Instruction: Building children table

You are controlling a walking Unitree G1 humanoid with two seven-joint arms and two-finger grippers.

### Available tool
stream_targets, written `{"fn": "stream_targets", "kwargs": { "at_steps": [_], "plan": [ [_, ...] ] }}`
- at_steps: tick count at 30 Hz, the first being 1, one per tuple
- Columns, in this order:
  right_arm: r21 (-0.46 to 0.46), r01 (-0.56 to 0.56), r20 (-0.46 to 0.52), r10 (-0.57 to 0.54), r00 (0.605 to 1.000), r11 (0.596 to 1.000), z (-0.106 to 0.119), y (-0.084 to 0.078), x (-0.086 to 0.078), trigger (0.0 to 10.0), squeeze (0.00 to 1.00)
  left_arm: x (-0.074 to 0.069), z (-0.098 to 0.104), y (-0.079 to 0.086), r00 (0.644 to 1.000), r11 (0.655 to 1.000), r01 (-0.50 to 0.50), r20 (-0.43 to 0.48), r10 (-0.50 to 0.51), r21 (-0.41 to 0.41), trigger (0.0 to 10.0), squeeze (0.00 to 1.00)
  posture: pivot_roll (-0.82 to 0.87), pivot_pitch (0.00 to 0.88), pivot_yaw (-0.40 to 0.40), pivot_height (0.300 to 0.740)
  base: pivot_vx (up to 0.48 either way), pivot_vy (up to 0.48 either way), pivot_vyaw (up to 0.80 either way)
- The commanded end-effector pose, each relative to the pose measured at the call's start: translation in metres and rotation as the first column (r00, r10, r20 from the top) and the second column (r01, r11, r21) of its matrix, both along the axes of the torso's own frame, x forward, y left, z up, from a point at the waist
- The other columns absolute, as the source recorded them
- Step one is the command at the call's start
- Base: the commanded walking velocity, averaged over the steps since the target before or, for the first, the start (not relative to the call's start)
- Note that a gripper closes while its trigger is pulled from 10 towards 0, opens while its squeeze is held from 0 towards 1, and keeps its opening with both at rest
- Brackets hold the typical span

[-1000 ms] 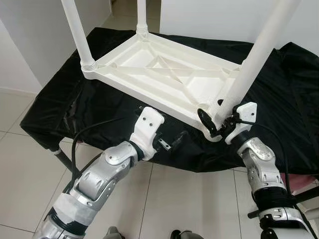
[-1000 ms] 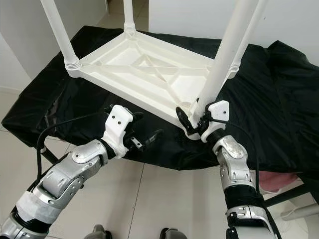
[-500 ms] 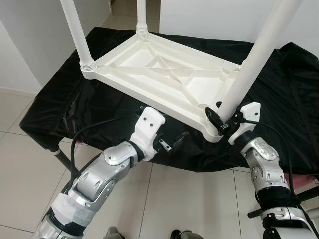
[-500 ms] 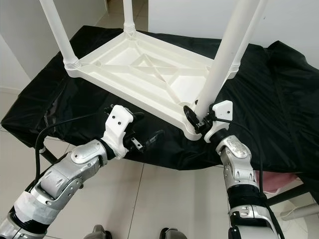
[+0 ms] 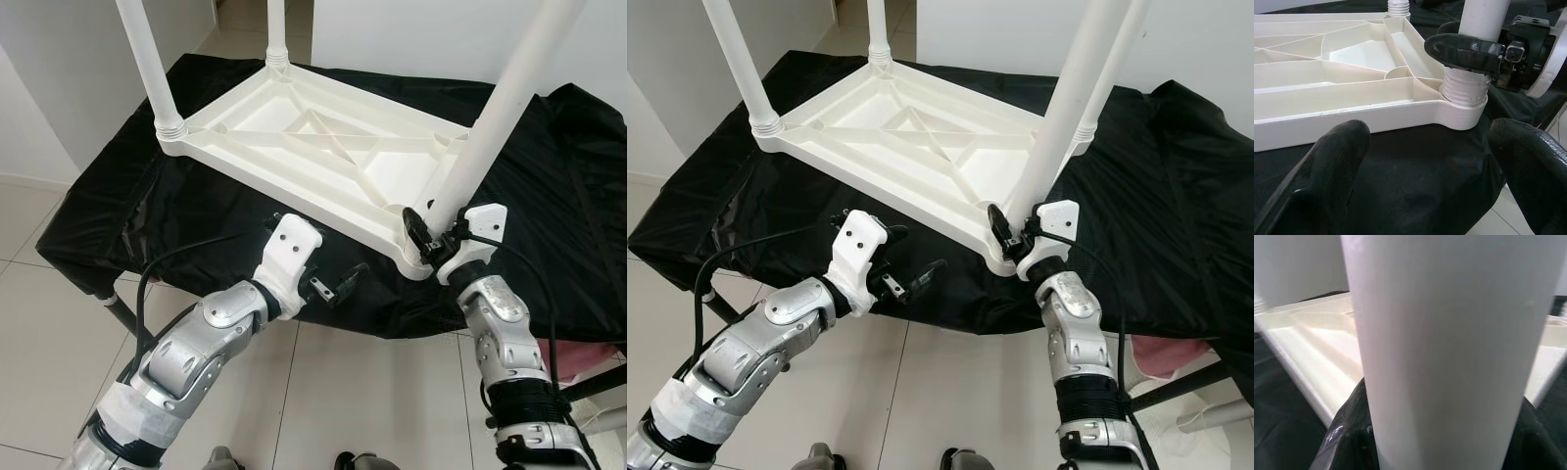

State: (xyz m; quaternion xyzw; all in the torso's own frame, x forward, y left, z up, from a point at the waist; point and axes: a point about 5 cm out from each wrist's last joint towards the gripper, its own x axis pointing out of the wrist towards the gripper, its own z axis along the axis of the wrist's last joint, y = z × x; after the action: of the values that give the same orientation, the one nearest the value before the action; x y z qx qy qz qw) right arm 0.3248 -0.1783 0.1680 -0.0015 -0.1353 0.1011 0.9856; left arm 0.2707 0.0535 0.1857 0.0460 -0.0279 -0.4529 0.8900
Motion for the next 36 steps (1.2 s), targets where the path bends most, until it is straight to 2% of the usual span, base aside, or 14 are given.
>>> {"fn": "stream_targets", "kwargs": {
  "at_steps": [1, 7, 8, 11, 13, 18, 22, 23, 24, 30, 33, 34, 35, 36],
  "plan": [
    [0.033, 0.083, -0.08, -0.08, 0.994, 0.996, -0.017, 0.002, -0.005, 10.0, 0.0, -0.01, -0.003, -0.007, 0.985, 0.985, 0.174, -0.023, -0.174, 0.016, 10.0, 0.0, 0.06, 0.134, -0.003, 0.74, 0.0, 0.0, 0.0],
    [0.049, 0.185, -0.107, -0.179, 0.978, 0.982, -0.023, 0.012, -0.011, 10.0, 0.0, -0.01, -0.003, -0.008, 0.985, 0.985, 0.17, -0.021, -0.169, 0.014, 10.0, 0.0, 0.06, 0.132, -0.007, 0.74, 0.0, 0.0, 0.0],
    [0.061, 0.238, -0.122, -0.229, 0.966, 0.969, -0.027, 0.018, -0.015, 10.0, 0.0, -0.01, -0.003, -0.008, 0.986, 0.986, 0.168, -0.022, -0.168, 0.011, 10.0, 0.0, 0.06, 0.127, -0.011, 0.74, 0.0, 0.0, 0.0],
    [0.071, 0.283, -0.136, -0.272, 0.953, 0.956, -0.03, 0.023, -0.018, 10.0, 0.0, -0.01, -0.003, -0.008, 0.986, 0.986, 0.166, -0.022, -0.166, 0.01, 10.0, 0.0, 0.06, 0.125, -0.013, 0.74, 0.0, 0.0, 0.0],
    [0.097, 0.392, -0.162, -0.374, 0.913, 0.915, -0.033, 0.031, -0.024, 10.0, 0.0, -0.01, -0.003, -0.009, 0.986, 0.986, 0.164, -0.022, -0.164, 0.008, 10.0, 0.0, 0.07, 0.121, -0.018, 0.74, 0.0, 0.0, 0.0],
    [0.128, 0.417, -0.166, -0.395, 0.903, 0.9, -0.031, 0.036, -0.025, 10.0, 0.0, -0.01, -0.004, -0.009, 0.987, 0.987, 0.162, -0.023, -0.161, 0.007, 10.0, 0.0, 0.07, 0.12, -0.019, 0.74, 0.0, 0.0, 0.0],
    [0.14, 0.374, -0.136, -0.356, 0.924, 0.917, -0.024, 0.039, -0.025, 10.0, 0.0, -0.011, -0.004, -0.009, 0.986, 0.987, 0.163, -0.025, -0.163, 0.005, 10.0, 0.0, 0.07, 0.121, -0.019, 0.74, 0.0, 0.0, 0.0],
    [0.13, 0.359, -0.118, -0.345, 0.931, 0.924, -0.022, 0.039, -0.025, 10.0, 0.09, -0.012, -0.004, -0.01, 0.986, 0.986, 0.164, -0.026, -0.164, 0.005, 10.0, 0.0, 0.06, 0.122, -0.02, 0.74, 0.0, 0.0, 0.0],
    [0.139, 0.341, -0.108, -0.328, 0.938, 0.93, -0.021, 0.041, -0.026, 10.0, 1.0, -0.012, -0.004, -0.01, 0.986, 0.986, 0.165, -0.026, -0.165, 0.005, 10.0, 0.0, 0.06, 0.122, -0.02, 0.74, 0.0, 0.0, 0.0],
    [0.141, 0.276, -0.075, -0.267, 0.961, 0.951, -0.015, 0.041, -0.027, 10.0, 1.0, -0.011, -0.004, -0.009, 0.986, 0.987, 0.163, -0.026, -0.163, 0.006, 10.0, 0.0, 0.06, 0.127, -0.021, 0.74, 0.0, 0.0, 0.0],
    [0.121, 0.207, -0.056, -0.201, 0.978, 0.971, -0.013, 0.036, -0.025, 10.0, 1.0, -0.011, -0.005, -0.008, 0.987, 0.987, 0.16, -0.026, -0.16, 0.008, 10.0, 0.0, 0.06, 0.13, -0.017, 0.74, 0.0, 0.0, 0.0],
    [0.106, 0.17, -0.054, -0.165, 0.985, 0.98, -0.013, 0.032, -0.023, 10.0, 0.55, -0.011, -0.004, -0.008, 0.987, 0.987, 0.159, -0.025, -0.158, 0.007, 10.0, 0.0, 0.06, 0.131, -0.017, 0.74, 0.0, 0.0, 0.0],
    [0.106, 0.17, -0.054, -0.165, 0.985, 0.98, -0.013, 0.032, -0.023, 10.0, 0.55, -0.011, -0.004, -0.008, 0.987, 0.987, 0.159, -0.025, -0.158, 0.007, 10.0, 0.0, 0.06, 0.131, -0.017, 0.74, 0.0, 0.0, 0.0],
    [0.085, 0.123, -0.046, -0.119, 0.992, 0.989, -0.011, 0.028, -0.022, 10.0, 0.0, -0.01, -0.004, -0.008, 0.987, 0.987, 0.158, -0.025, -0.158, 0.007, 10.0, 0.0, 0.06, 0.138, -0.015, 0.74, 0.0, 0.0, 0.0]
  ]
}}
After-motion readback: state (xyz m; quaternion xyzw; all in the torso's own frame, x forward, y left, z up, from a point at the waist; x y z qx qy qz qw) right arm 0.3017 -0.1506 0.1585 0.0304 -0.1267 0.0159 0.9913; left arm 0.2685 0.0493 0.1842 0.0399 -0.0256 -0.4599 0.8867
